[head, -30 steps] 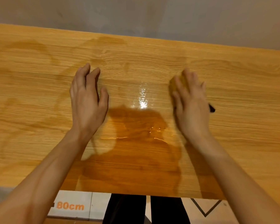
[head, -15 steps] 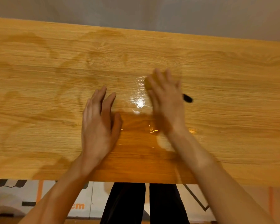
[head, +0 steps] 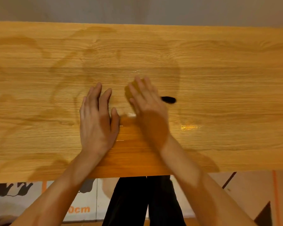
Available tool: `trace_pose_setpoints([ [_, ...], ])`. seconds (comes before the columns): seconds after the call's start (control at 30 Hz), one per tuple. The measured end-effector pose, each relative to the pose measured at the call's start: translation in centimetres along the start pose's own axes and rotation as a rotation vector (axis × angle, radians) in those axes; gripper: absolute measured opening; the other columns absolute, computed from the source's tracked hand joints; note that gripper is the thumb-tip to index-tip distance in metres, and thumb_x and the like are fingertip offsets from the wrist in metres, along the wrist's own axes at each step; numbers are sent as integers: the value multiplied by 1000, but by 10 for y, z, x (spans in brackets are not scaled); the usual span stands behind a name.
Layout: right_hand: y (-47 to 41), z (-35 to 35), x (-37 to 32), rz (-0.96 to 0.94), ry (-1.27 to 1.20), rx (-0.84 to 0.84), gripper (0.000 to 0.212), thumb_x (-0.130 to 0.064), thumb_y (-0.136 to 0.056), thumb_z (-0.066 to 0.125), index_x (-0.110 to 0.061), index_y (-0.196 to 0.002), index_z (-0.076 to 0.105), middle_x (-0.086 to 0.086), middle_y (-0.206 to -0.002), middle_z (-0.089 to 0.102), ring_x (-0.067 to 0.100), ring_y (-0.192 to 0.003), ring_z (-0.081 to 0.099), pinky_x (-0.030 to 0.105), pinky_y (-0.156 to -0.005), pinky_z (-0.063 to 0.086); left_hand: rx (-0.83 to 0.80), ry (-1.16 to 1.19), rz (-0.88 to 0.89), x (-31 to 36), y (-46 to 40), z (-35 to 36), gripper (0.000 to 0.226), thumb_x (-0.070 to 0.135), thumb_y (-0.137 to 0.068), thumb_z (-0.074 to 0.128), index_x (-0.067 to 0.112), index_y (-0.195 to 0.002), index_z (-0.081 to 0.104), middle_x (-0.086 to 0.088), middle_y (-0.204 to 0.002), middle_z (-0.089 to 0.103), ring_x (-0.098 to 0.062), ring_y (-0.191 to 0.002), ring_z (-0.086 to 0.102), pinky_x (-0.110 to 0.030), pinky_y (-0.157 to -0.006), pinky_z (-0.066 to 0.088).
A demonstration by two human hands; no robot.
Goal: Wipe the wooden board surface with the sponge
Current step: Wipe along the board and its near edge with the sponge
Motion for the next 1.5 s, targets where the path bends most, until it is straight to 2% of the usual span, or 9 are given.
trace_pose_setpoints([
  [0.23, 33, -55, 106, 519, -37, 163, 42, -12, -103, 41, -12, -145, 40, 7, -158, 28, 24, -150, 15, 43, -123, 17, 15, -1, -8, 0, 0, -1, 48, 20, -100, 45, 7, -146, 44, -17, -159, 35, -37, -149, 32, -58, -116, 31],
  [0.33, 18, 1, 39, 336, 96, -49, 55, -2, -99, 41, -13, -151, 26, 15, -157, 27, 35, -147, 20, 48, -121, 19, 21, -5, 11, 2, -1, -2, 48, 22, -101, 43, 6, -146, 44, -18, -158, 35, -38, -147, 33, -58, -115, 31],
  [0.43, 18, 41, -7, 168, 101, -276, 51, -20, -107, 24, -18, -155, 6, 11, -163, 0, 32, -150, -3, 45, -123, 7, 22, -17, 9, 3, 0, -2, 49, 23, -101, 42, 5, -146, 44, -17, -158, 35, -36, -148, 33, -53, -117, 30],
  [0.53, 23, -2, 21, 86, 113, -92, 48, -18, -104, 43, -19, -150, 30, 7, -160, 22, 27, -150, 13, 41, -123, 19, 29, -22, -11, 2, 0, -2, 49, 23, -100, 44, 9, -147, 43, -12, -159, 35, -30, -149, 31, -50, -119, 29],
  [0.73, 64, -73, 133, 510, -64, 97, 43, -18, -105, 37, -14, -147, 36, 4, -160, 23, 21, -151, 10, 41, -123, 16, 45, -14, -12, 1, 1, -3, 49, 25, -100, 42, 8, -146, 44, -11, -159, 35, -29, -150, 32, -50, -120, 28],
  [0.97, 47, -16, -32, 36, 26, -18, 51, -12, -93, 40, -7, -144, 40, 16, -152, 37, 27, -143, 32, 38, -118, 9, 55, -23, -18, 2, 1, -3, 48, 26, -101, 40, 11, -147, 44, -9, -159, 35, -28, -149, 32, -47, -120, 28],
  [1.17, 78, -47, 78, 239, -16, 21, 52, 7, -91, 58, -11, -139, 49, 10, -152, 39, 31, -145, 26, 50, -114, 34, 54, 71, -11, -1, 5, -8, 49, 24, -101, 47, 9, -147, 45, -9, -157, 39, -25, -149, 32, -34, -121, 21],
  [1.3, 89, -62, 93, 492, -188, 50, 41, -13, -104, 39, -11, -145, 39, 5, -159, 23, 21, -151, 8, 40, -124, 8, 40, 111, -45, -2, 37, -15, 50, 24, -101, 46, 7, -148, 43, -9, -157, 41, -22, -148, 33, -33, -121, 22],
  [1.5, 70, -8, -24, 289, -340, -134, 46, -21, -106, 23, -5, -149, 17, 13, -160, -1, 27, -150, -4, 4, -99, -30, 33, 68, -42, 13, 70, -1, 48, 20, -100, 46, 4, -145, 46, -11, -157, 39, -26, -149, 33, -42, -120, 29],
])
Point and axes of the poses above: each hand's wrist, its own y-axis away from the middle knuckle, its own z-axis out of the palm, x = y × z, the point moved 9 cm from there along -y, towards the middle knuckle
